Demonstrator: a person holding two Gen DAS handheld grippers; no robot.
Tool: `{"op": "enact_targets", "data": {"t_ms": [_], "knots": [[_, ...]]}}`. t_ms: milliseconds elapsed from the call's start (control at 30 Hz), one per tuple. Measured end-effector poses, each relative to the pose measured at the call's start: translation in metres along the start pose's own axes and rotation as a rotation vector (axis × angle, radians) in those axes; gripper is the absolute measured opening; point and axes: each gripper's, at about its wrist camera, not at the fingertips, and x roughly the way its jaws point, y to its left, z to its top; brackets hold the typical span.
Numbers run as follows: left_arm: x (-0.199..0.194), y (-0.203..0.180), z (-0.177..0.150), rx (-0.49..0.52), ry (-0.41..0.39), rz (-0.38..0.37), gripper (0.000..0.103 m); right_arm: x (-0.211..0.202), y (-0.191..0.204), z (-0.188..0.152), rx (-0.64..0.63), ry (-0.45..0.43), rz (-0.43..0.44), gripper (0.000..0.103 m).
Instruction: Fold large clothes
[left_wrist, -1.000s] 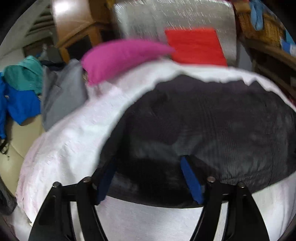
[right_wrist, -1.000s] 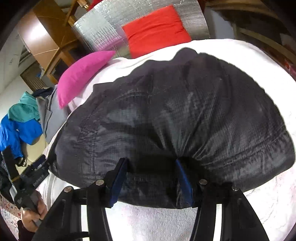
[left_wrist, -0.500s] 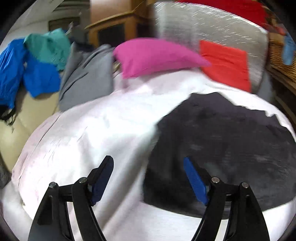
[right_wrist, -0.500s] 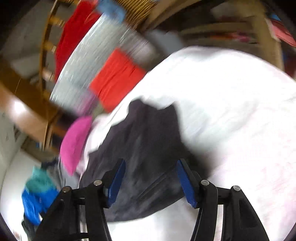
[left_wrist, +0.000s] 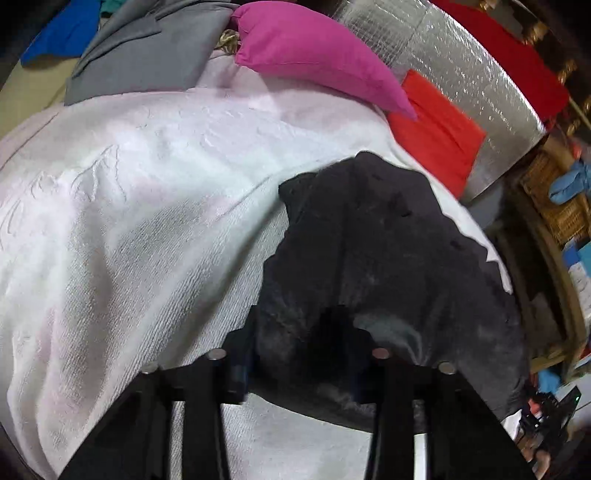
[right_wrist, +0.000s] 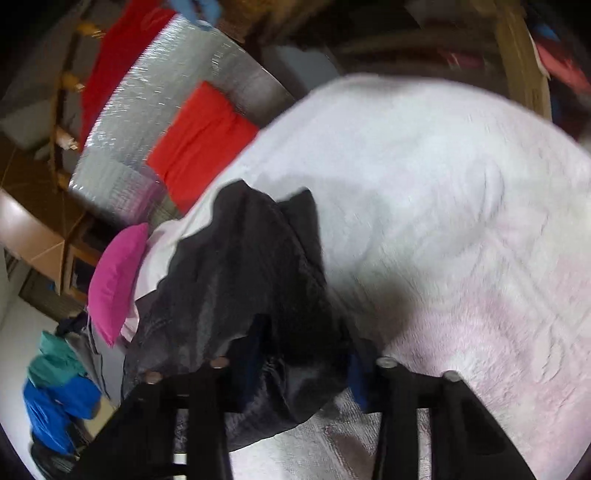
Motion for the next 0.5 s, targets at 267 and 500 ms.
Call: {"op": "enact_targets", "data": {"t_ms": [267,500], "knots": [[0.016,-0.012,-0.010,0.095,0.025,0.136,0.034,0.017,-0.012,-0.004,-0.007,0.084,-0.095,0.027],[-0.022,-0.032,-0.019,0.210,-0.096,0.290,0.049,-0.004,-0.002,-0.007,0.011,0.024,-0.079,0.037]]}}
